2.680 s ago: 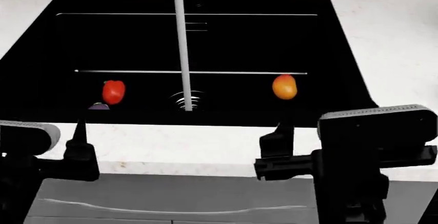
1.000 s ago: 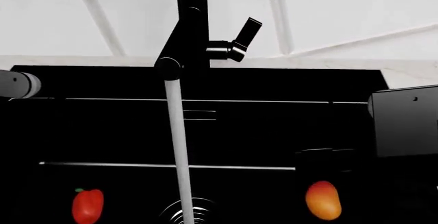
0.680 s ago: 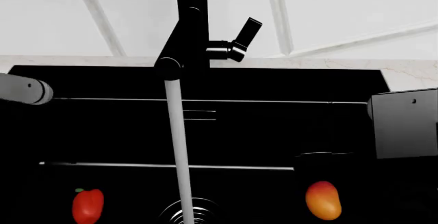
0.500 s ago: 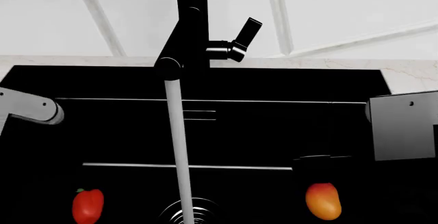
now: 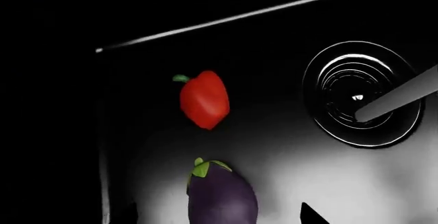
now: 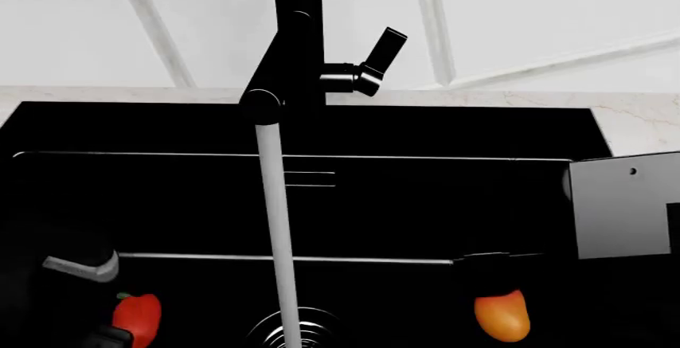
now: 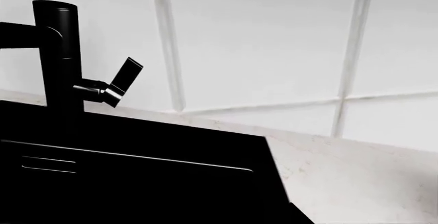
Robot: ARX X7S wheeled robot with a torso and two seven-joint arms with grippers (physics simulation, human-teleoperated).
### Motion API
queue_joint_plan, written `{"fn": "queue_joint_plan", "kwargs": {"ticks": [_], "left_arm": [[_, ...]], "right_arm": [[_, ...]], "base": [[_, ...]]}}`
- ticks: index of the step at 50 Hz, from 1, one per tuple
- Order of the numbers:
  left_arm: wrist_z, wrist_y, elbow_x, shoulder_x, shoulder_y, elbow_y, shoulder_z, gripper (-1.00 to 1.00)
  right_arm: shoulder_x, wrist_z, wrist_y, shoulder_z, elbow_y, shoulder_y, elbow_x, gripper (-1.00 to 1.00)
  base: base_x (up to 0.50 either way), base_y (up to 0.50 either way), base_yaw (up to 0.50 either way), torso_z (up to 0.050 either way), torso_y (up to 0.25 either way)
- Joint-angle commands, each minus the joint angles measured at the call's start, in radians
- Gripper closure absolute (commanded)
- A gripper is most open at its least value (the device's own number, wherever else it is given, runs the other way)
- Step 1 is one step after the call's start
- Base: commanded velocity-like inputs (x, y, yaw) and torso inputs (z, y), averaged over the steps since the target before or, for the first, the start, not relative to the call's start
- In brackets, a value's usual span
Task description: Pick the eggplants and mangos from the sink and place them in one bowl. Place the bell pepper in the other bowl. Then turn off the sink faucet.
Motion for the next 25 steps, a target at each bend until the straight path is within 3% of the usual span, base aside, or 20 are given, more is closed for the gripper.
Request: {"fn": "queue_joint_plan", "kwargs": {"ticks": [1, 12, 25], "left_arm": [[0.02, 0.052, -0.058, -0.011, -0.003, -0.116, 0.082, -1.0], [0.104, 0.12, 0.018, 0.012, 0.029, -0.188, 0.136, -1.0], [0.355, 0.288, 0.3, 0.088, -0.046, -0.448, 0.321, -1.0]], "right_arm": [[-0.008, -0.005, -0.008, 0.011, 0.002, -0.018, -0.002, -1.0], [-0.01, -0.004, -0.011, 0.014, 0.003, -0.023, 0.002, -1.0], [-0.013, -0.006, -0.035, 0.025, 0.015, -0.045, 0.008, -1.0]], "base": [[0.0, 0.0, 0.0, 0.0, 0.0], [0.0, 0.0, 0.0, 0.0, 0.0], [0.0, 0.0, 0.0, 0.0, 0.0]]}}
